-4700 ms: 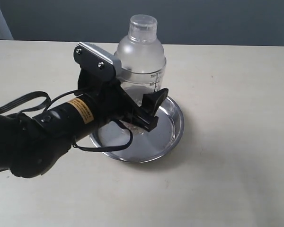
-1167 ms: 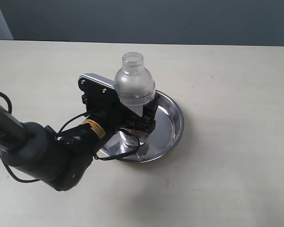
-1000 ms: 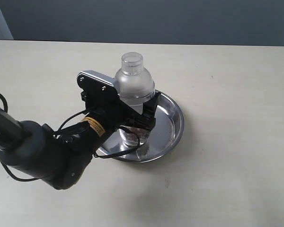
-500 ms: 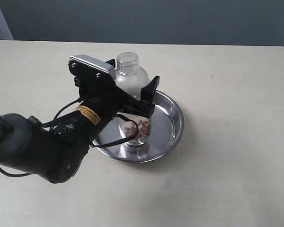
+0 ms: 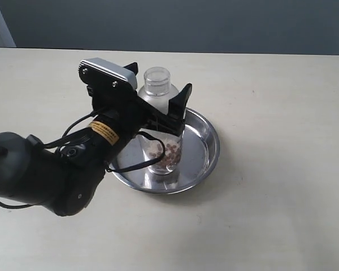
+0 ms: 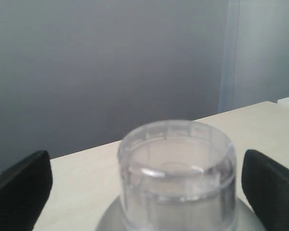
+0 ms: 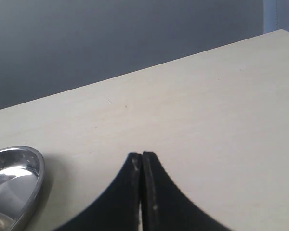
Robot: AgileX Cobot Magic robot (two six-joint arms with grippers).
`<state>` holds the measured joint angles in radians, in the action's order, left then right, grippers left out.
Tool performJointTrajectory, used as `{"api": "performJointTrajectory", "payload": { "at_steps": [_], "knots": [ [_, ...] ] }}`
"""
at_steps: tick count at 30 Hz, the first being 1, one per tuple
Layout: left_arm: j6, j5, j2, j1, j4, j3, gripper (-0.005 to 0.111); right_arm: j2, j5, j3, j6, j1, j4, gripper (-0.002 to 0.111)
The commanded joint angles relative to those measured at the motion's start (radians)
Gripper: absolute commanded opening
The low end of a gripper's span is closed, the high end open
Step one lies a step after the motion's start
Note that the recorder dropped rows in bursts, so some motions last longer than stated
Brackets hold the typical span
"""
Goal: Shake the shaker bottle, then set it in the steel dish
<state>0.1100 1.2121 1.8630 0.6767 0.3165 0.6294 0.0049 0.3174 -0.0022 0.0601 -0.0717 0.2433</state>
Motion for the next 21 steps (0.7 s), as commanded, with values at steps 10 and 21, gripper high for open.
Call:
{"api": "performJointTrajectory", "payload": {
  "at_steps": [10, 21],
  "knots": [
    [0.057, 0.009, -0.091, 0.001, -0.026, 0.002, 0.105, -0.005, -0.010, 0.002, -0.003, 0.002, -0.006, -0.001],
    [0.189, -0.010, -0.232, 0.003, -0.036, 0.002, 0.087, -0.005, -0.010, 0.002, -0.003, 0.002, -0.006, -0.001]
  ]
}}
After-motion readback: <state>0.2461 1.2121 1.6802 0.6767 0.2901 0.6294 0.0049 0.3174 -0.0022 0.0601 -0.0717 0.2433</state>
